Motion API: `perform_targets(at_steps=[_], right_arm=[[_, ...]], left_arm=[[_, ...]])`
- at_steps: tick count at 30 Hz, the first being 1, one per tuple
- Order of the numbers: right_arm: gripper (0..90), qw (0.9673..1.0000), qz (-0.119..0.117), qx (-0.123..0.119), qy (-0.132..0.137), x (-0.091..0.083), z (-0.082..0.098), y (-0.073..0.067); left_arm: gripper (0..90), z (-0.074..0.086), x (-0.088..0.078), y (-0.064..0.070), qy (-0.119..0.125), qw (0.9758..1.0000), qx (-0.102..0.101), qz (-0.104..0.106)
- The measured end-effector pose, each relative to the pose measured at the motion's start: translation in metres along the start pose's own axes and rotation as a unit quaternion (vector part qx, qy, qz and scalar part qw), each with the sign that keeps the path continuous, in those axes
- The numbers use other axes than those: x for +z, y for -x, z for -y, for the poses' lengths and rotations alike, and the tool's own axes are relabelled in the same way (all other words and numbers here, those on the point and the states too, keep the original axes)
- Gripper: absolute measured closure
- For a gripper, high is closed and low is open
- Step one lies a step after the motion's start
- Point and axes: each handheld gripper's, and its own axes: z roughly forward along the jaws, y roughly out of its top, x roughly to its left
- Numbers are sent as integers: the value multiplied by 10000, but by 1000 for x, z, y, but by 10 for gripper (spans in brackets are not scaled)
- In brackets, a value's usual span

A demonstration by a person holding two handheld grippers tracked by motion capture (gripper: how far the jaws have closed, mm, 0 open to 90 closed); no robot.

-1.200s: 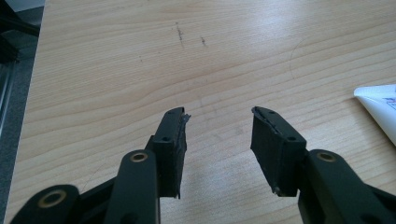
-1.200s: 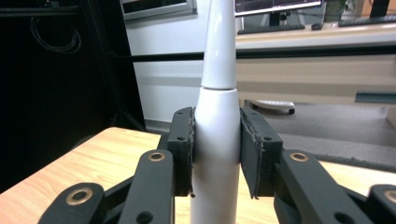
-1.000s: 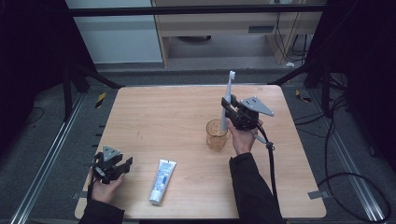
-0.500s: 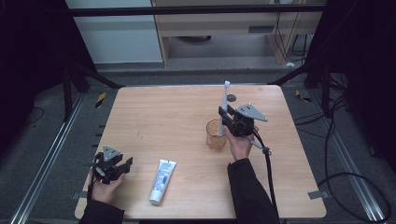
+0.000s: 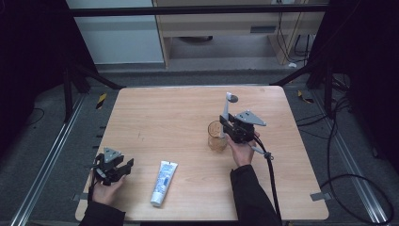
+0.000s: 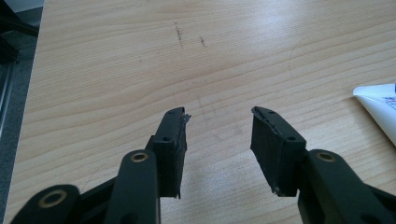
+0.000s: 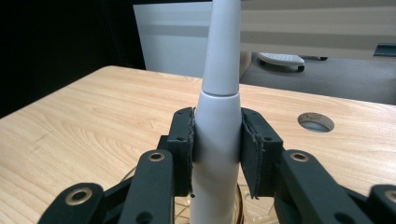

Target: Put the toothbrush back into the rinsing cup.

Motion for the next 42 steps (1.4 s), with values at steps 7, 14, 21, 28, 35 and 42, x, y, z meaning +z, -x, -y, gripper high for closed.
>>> perform_targets(at_steps=[7, 14, 21, 28, 35, 42], right_arm=[[674, 9998, -17, -60, -177, 0, 1, 0], [673, 9996, -21, -102, -279, -1, 1, 0], [672, 9992, -46, -142, -371, -1, 3, 0], [668, 9989, -80, -188, -413, -2, 3, -1], [663, 9986, -97, -214, -478, -4, 2, -1], [638, 9982, -143, -207, -537, -5, 2, -3]], left_arm=[[544, 0, 0, 0, -1, 10000, 4, -1], [543, 0, 0, 0, 0, 10000, 4, 0], [545, 0, 0, 0, 0, 10000, 6, 8], [544, 0, 0, 1, 10, 10000, 6, 15], [544, 0, -1, 1, 9, 10000, 11, 18], [544, 0, -1, 1, 15, 10000, 7, 21]])
